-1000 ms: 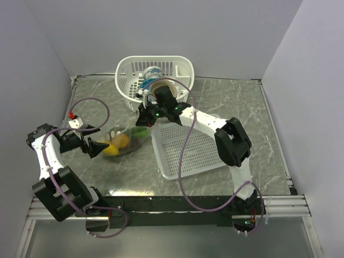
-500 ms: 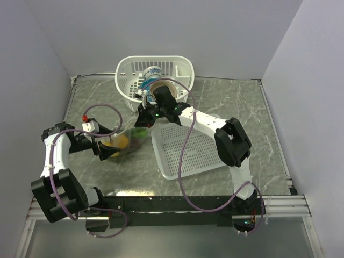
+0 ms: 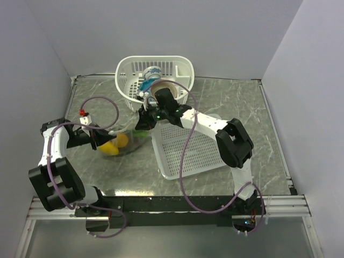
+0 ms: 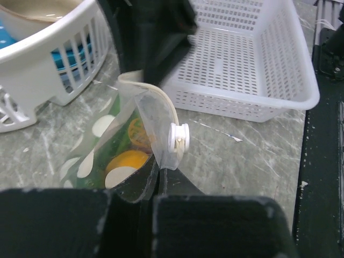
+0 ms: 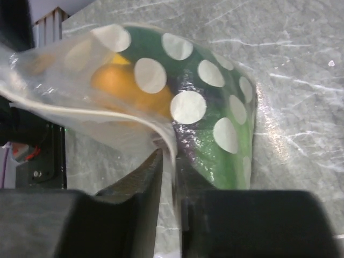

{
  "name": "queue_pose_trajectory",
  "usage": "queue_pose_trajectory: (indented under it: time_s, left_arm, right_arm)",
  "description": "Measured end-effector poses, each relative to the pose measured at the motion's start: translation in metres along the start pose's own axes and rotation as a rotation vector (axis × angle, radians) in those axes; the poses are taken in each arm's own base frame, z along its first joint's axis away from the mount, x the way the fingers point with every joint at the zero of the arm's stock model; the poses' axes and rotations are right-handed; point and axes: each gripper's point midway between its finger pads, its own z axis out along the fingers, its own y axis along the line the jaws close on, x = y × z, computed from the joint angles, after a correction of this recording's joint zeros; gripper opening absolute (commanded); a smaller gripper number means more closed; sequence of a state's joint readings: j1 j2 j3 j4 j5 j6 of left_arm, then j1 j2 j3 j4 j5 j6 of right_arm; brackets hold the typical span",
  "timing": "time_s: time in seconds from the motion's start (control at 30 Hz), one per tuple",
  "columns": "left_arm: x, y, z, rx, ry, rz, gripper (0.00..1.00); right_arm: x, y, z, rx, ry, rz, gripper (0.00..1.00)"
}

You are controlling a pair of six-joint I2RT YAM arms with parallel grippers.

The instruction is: Open the zip-top bag and remove the fake food

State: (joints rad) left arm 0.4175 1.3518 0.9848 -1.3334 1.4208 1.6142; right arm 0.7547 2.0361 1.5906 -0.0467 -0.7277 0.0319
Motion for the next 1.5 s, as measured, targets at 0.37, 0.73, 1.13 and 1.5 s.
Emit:
queue_pose_trajectory:
  time_s: [0.37, 0.73, 1.13, 1.5]
  left_arm:
    - [-0.003, 0.033, -0.022, -0.088, 0.005, -0.038, 0.02]
    - [-0.011, 0.031, -0.021, -0.085, 0.01, -0.045, 0.05]
    - [-0.014, 0.027, -0.02, -0.079, 0.033, -0.053, 0.06]
    - [-0.014, 0.024, -0.017, -0.064, 0.033, -0.058, 0.07]
  right_arm:
    - [-0.053, 0.062, -0.047, -0.012, -0.102, -0.195, 1.0]
    - [-0.129, 0.126, 0.002, -0.142, -0.186, -0.488, 0.95]
    - [-0.094, 0.106, 0.029, -0.174, -0.121, -0.447, 0.7]
    - [-0.109, 0.12, 0.031, -0.202, -0.188, -0.471, 0.5]
